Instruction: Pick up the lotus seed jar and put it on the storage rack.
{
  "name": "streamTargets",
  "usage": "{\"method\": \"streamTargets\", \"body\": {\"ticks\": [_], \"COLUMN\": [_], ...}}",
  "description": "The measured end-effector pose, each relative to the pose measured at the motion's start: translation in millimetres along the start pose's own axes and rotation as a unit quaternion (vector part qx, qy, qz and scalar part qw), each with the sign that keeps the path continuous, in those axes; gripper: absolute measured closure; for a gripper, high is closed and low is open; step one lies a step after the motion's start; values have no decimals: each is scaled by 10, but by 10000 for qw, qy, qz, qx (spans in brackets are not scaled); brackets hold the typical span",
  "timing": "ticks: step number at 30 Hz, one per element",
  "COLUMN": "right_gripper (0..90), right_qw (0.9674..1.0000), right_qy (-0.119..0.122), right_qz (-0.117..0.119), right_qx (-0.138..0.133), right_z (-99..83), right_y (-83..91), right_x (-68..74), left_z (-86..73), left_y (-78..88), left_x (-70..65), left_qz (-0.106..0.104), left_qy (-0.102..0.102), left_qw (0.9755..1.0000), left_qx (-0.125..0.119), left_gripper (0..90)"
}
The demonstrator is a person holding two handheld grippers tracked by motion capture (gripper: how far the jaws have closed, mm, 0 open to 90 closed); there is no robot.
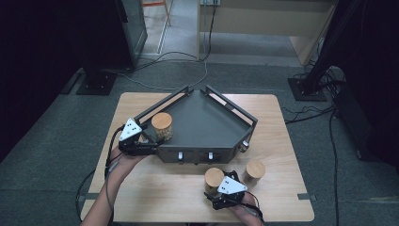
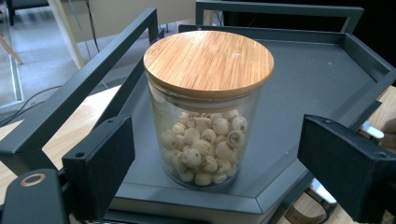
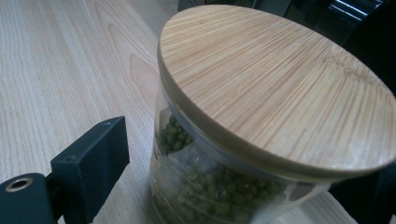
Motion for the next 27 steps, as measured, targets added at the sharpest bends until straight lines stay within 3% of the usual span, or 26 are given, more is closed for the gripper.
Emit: {"method": "streamTargets", "body": {"ticks": [27], "right_gripper": [76], "right_qw": [10000], "right_qy": [10], "right_qz": [-7], "right_qx": [18], "right_z": [3], "right_y": [-4], "right_x": [3], "left_z": [-91], "left_y": [116], "left_x": [-83], "left_qz": [46], "left_qy": [-57], "left_qw": [9999], "left_qx": [-127], "left_gripper": [110]}}
Point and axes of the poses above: each handheld gripper's, and its own axes: y roughly backward along the jaws, z roughly out of its top, x roughly to its left, the point moved 8 cm from there along -y, roughly forward along the jaws, and after that the axes turned 3 degrees about -y, right-handed, at the moved point
